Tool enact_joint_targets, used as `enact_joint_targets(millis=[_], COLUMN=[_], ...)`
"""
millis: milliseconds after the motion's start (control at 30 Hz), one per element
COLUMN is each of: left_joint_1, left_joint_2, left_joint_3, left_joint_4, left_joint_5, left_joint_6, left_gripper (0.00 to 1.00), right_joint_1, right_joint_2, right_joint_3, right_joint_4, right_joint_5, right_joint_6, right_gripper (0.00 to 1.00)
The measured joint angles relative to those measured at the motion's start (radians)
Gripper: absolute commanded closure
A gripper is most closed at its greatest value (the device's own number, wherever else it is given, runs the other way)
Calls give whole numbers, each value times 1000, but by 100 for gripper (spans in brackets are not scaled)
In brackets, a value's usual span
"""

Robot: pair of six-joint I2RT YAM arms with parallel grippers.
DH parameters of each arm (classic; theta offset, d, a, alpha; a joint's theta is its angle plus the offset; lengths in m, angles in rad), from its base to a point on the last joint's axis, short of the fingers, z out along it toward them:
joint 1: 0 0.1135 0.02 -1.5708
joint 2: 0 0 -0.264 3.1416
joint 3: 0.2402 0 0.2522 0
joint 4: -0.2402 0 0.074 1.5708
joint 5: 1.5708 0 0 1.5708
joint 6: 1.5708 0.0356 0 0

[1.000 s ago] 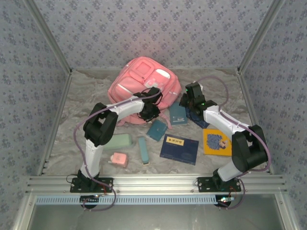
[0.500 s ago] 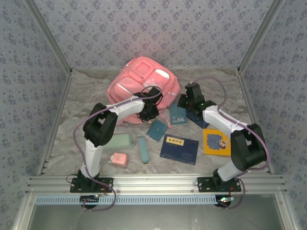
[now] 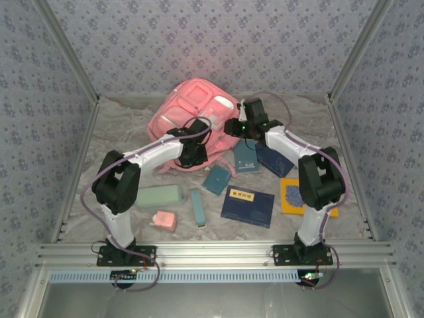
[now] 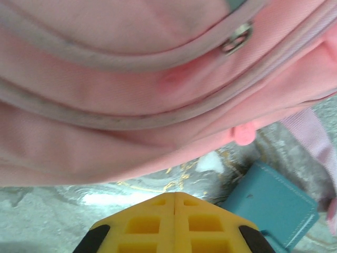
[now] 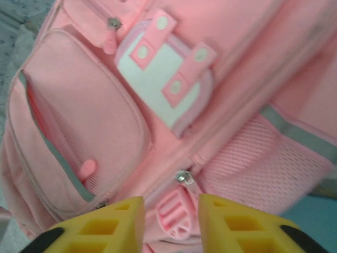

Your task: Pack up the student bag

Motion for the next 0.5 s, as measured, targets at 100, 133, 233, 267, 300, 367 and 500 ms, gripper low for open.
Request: enact_joint_targets(millis=[100, 133, 233, 267, 300, 367, 500], left_joint_1=[26, 39, 91, 112, 141, 195, 284], left_joint_2=[-26, -44, -138, -173, -217, -290, -360], left_joint_3=[-66, -100, -208, -236, -264, -299, -307], left_joint_4=[31, 50, 88, 96, 108, 126, 155], left_joint_5=[32, 46, 87, 98, 116, 147, 187], left_joint_6=[3, 3, 2, 2, 0, -1, 7], left_gripper=[100, 100, 100, 100, 100, 100, 100], right_joint_1=[27, 40, 86, 101, 116, 141, 156], right_joint_2=[57, 79, 148, 169, 194, 237, 356], right_joint_3=[72, 104, 208, 239, 274, 335, 492], right_joint_4=[-17, -30, -68, -74, -84, -102, -160], right_joint_5=[-33, -41, -46, -45, -46, -55, -120], right_joint_6=[-31, -51, -126, -149, -180, -229, -288], right_gripper=[53, 51, 45, 44, 42, 41, 42])
